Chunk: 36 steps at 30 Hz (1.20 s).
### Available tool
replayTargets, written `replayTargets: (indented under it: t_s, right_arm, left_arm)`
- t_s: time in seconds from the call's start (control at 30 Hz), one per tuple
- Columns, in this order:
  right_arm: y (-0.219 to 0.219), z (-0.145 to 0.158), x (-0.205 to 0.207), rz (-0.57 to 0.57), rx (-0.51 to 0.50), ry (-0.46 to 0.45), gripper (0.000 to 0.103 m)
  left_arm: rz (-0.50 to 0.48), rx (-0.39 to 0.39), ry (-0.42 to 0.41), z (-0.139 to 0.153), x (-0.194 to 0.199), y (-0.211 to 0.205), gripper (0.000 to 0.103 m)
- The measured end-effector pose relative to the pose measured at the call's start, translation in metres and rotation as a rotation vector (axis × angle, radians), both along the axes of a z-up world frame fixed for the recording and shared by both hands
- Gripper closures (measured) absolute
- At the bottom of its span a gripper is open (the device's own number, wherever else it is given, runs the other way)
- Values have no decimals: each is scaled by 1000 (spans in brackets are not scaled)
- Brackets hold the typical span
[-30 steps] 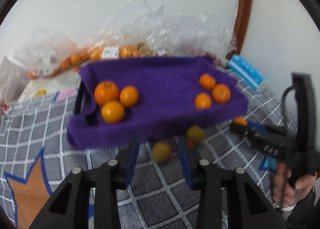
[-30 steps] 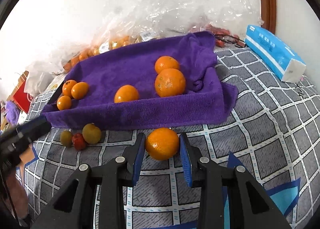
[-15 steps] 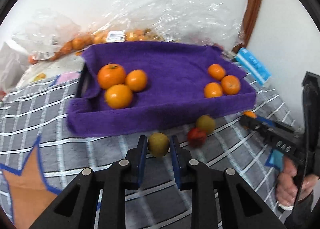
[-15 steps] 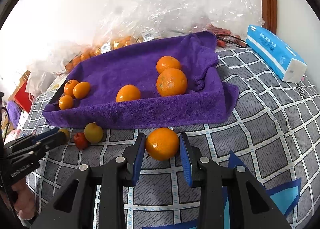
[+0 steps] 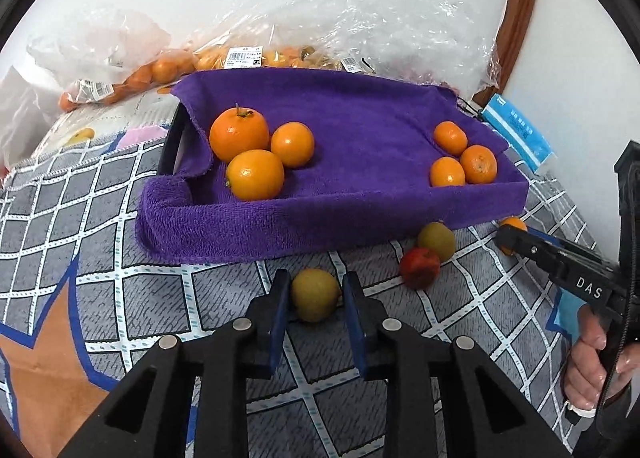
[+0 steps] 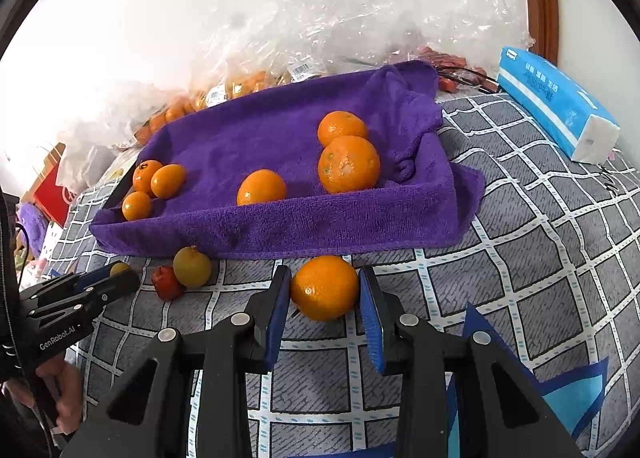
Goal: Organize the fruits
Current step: 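Lift the yellow-green fruit with the left tool while the right tool holds its orange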
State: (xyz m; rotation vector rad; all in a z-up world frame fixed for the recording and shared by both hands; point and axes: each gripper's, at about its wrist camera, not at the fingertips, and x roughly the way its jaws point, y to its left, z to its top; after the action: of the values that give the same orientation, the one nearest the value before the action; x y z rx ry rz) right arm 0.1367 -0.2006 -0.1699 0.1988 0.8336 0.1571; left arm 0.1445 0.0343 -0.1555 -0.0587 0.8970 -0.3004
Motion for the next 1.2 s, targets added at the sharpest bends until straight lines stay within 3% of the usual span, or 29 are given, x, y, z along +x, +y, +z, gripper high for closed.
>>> replayTargets:
  t_s: [0.3,0.43,0.83,1.2]
  right_arm:
    - [9,1,0,30,-45,0,69]
    - [5,1,0,24,-19,8,69]
    - [3,10,-12,27,-3,-67,69]
    - [5,18,-21,27,-12,-127,69]
  left_arm:
    - [17,11,-3,0,-1,0,81]
    - [27,-48,-1,1,-4,9,81]
    - [11,-40,-98,15,-19,4,80]
    - [70,-57,-182,26,-30,13,81]
